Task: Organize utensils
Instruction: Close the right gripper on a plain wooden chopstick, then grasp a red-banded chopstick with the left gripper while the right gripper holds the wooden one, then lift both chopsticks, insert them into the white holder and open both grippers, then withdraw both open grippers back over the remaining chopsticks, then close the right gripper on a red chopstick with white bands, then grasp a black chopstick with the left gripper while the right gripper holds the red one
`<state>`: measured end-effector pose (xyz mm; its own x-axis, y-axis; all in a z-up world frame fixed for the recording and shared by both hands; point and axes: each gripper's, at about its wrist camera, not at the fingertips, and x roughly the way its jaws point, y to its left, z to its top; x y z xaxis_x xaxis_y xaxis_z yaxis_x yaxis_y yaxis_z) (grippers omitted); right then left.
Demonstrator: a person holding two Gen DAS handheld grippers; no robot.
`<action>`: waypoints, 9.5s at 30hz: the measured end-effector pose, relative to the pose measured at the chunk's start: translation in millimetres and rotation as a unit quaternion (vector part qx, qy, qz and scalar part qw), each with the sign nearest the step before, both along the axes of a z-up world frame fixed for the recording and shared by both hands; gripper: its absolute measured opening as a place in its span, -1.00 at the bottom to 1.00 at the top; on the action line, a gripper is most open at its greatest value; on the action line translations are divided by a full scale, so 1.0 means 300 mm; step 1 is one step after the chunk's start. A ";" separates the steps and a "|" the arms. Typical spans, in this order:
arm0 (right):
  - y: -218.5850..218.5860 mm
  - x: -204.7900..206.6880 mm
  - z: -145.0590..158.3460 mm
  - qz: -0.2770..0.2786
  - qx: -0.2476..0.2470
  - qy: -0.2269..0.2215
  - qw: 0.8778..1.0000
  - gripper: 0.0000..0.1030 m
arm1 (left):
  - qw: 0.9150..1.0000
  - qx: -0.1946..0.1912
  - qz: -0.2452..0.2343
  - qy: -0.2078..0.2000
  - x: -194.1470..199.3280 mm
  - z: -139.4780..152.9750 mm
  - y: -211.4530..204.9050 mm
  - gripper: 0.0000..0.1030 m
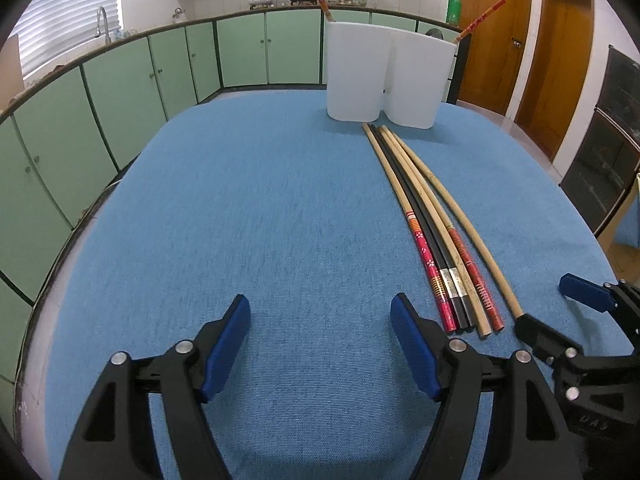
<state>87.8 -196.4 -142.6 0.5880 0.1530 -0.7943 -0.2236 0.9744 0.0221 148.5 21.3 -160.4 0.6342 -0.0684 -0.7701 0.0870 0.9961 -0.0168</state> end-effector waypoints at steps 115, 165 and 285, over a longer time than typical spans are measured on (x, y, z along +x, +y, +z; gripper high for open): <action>-0.134 0.009 0.536 0.047 0.095 -0.165 0.981 -0.89 | 0.980 -0.019 -0.072 -0.186 -0.093 0.531 -0.050 -0.89; -0.123 0.696 0.804 0.007 0.088 -0.219 0.972 -0.27 | 0.964 -0.030 -0.070 -0.254 0.589 0.733 -0.118 -0.35; -0.064 -0.018 0.004 0.016 0.041 -0.003 0.999 -0.68 | 0.998 0.016 -0.057 0.010 -0.017 0.004 -0.120 0.07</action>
<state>82.3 -215.8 -141.5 0.5865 0.2354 -0.7750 -0.2544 0.9619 0.0997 143.4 -14.7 -159.2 0.6080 -0.1151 -0.7855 0.1998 0.9798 0.0112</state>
